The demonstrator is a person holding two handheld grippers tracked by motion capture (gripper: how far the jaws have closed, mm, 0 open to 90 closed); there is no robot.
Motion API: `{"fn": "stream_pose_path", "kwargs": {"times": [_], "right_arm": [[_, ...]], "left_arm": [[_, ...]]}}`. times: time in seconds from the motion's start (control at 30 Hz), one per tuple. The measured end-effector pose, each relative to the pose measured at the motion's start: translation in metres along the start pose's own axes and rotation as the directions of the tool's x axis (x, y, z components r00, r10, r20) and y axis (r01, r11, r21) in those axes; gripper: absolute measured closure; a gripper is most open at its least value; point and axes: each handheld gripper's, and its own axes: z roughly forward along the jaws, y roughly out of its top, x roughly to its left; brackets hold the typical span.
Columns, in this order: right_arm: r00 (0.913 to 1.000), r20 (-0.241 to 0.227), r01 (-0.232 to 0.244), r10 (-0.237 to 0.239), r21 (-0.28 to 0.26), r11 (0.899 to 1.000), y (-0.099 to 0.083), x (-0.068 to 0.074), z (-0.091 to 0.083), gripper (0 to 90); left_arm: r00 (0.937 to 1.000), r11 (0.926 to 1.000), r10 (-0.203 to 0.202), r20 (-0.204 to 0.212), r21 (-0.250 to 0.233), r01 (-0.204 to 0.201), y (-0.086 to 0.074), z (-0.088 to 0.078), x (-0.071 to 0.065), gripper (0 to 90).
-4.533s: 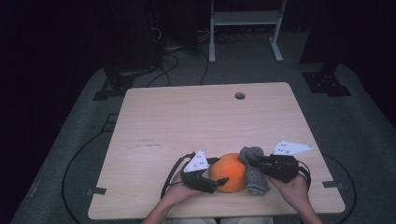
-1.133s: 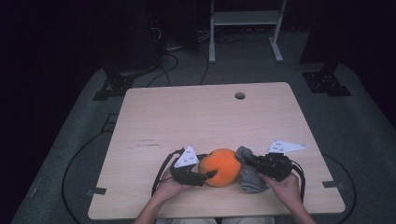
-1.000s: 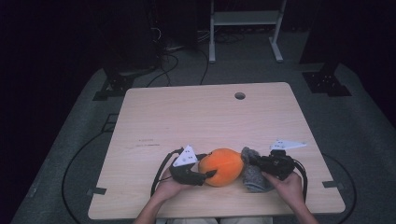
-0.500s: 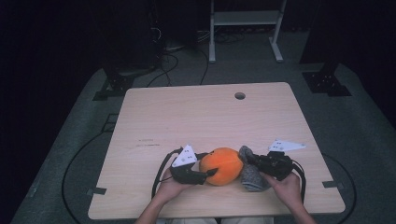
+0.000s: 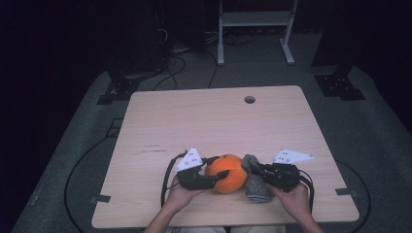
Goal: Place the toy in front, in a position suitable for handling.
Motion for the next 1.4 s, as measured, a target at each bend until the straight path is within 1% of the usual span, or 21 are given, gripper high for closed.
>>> {"fn": "stream_pose_path", "kwargs": {"times": [0.07,0.13,0.17,0.23,0.33,0.4,0.47,0.5,0.53,0.57,0.63,0.77,0.83,0.87,0.93,1.0,1.03,1.13,1.23,1.33,1.4], "right_arm": [[0.9996,-0.024,-0.012,0.011,-0.054,0.998,0.003,0.004,-0.006,80.7],[0.9964,-0.084,0.005,-0.014,-0.115,0.993,0.010,0.016,-0.010,80.7],[0.9943,-0.097,0.033,-0.045,-0.119,0.992,0.013,0.024,-0.009,80.7],[0.9935,-0.074,0.080,-0.086,-0.080,0.994,0.013,0.030,-0.002,80.8],[0.9955,-0.083,0.040,-0.046,-0.068,0.997,0.007,0.021,0.002,80.8],[0.9967,-0.077,0.021,-0.027,-0.069,0.997,0.005,0.015,0.000,80.8],[0.9964,-0.082,0.014,-0.020,-0.068,0.998,0.004,0.012,-0.001,80.7],[0.9962,-0.084,0.018,-0.023,-0.070,0.997,0.003,0.011,-0.001,80.7],[0.9959,-0.087,0.019,-0.025,-0.068,0.998,0.003,0.010,-0.001,80.7],[0.9962,-0.081,0.025,-0.031,-0.065,0.998,0.003,0.010,-0.001,80.7],[0.9969,-0.075,0.021,-0.026,-0.063,0.998,0.002,0.008,0.000,80.7],[0.9983,-0.051,-0.029,0.027,-0.046,0.999,-0.004,-0.005,0.001,80.7],[0.9974,-0.043,-0.059,0.057,-0.036,0.998,-0.006,-0.010,0.002,80.7],[0.9979,-0.029,-0.059,0.058,-0.031,0.998,-0.006,-0.011,0.001,80.7],[0.9984,-0.008,-0.055,0.055,-0.044,0.997,-0.003,-0.009,-0.003,80.7],[0.9992,-0.017,-0.037,0.036,-0.088,0.995,0.003,-0.003,-0.011,80.7],[0.9986,-0.048,-0.029,0.023,-0.121,0.992,0.006,0.001,-0.015,80.7],[0.9952,-0.082,0.039,-0.053,-0.164,0.986,0.017,0.021,-0.019,80.7],[0.9937,-0.061,0.086,-0.094,-0.124,0.989,0.017,0.029,-0.010,80.7],[0.9960,-0.060,0.059,-0.066,-0.112,0.992,0.010,0.020,-0.006,80.7],[0.9972,-0.041,0.058,-0.063,-0.107,0.993,0.009,0.016,-0.008,80.7]], "left_arm": [[0.9999,1.0000,0.008,-0.009,0.006,-0.008,0.001,0.000,-0.001,42.8],[0.9998,0.9994,0.009,-0.016,0.035,-0.008,0.000,0.005,-0.005,42.8],[1.0000,0.9993,0.002,-0.009,0.038,-0.001,0.000,0.007,-0.005,42.6],[0.9996,0.9983,0.028,-0.011,0.051,-0.027,0.000,0.010,-0.009,39.4],[0.9981,0.9981,0.052,0.033,0.030,-0.053,0.000,0.010,-0.007,24.1],[0.9961,0.9966,0.073,0.049,0.036,-0.074,-0.002,0.010,-0.005,13.5],[0.9940,0.9915,0.103,0.036,0.076,-0.106,-0.005,0.014,-0.004,8.7],[0.9919,0.9861,0.124,0.026,0.108,-0.126,-0.008,0.018,-0.002,7.6],[0.9932,0.9868,0.109,0.042,0.116,-0.113,-0.011,0.022,0.000,6.7],[0.9942,0.9891,0.089,0.060,0.112,-0.096,-0.012,0.023,0.002,7.1],[0.9933,0.9907,0.090,0.074,0.096,-0.096,-0.012,0.023,0.004,9.4],[0.9912,0.9901,0.091,0.096,0.098,-0.101,-0.014,0.020,0.005,11.2],[0.9906,0.9881,0.111,0.080,0.097,-0.119,-0.013,0.018,0.003,17.1],[0.9914,0.9891,0.116,0.061,0.084,-0.121,-0.012,0.017,0.001,24.3],[0.9942,0.9898,0.103,0.030,0.096,-0.106,-0.007,0.016,-0.002,30.9],[0.9952,0.9906,0.098,0.009,0.095,-0.098,-0.002,0.016,-0.006,33.1],[0.9952,0.9896,0.098,-0.005,0.107,-0.096,0.000,0.016,-0.008,33.7],[0.9962,0.9895,0.084,-0.022,0.120,-0.081,0.004,0.018,-0.012,34.2],[0.9970,0.9871,0.077,-0.008,0.142,-0.075,0.004,0.020,-0.016,33.2],[0.9961,0.9861,0.075,0.046,0.145,-0.081,0.003,0.020,-0.017,26.4],[0.9927,0.9875,0.075,0.095,0.131,-0.087,0.003,0.019,-0.015,21.9]]}}
